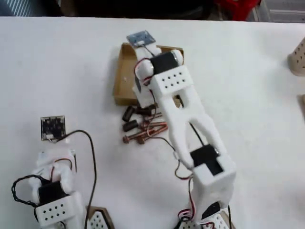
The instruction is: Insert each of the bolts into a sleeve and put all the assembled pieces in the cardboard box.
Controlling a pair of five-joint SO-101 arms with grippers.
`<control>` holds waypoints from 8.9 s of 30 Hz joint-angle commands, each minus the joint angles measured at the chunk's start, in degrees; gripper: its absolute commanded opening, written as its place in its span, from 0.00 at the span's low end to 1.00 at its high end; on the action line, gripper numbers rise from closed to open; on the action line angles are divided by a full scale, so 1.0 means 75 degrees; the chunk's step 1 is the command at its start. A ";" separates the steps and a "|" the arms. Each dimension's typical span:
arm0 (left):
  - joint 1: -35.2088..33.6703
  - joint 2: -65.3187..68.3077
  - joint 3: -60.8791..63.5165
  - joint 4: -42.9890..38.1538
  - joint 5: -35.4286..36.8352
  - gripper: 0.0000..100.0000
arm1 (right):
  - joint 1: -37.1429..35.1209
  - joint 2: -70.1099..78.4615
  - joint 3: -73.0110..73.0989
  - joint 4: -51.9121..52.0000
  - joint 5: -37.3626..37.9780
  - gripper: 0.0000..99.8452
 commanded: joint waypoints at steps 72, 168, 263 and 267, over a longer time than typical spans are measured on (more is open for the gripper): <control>0.7637 0.7777 -0.3446 -0.3985 0.6505 0.02 | 0.3780 -0.7941 1.2202 -0.4425 0.3622 0.02; 0.5667 1.0051 -0.6259 -0.2262 0.7982 0.23 | 0.3780 -0.7941 1.2214 -0.4437 0.3669 0.02; 0.3370 1.2595 -0.7666 -0.2590 0.6775 0.03 | 0.3768 -0.7953 1.2495 -0.4437 0.4325 0.02; 0.3370 1.2595 -0.7959 -0.1747 0.5333 0.02 | 0.3768 -0.7965 1.2495 -0.4437 0.4255 0.02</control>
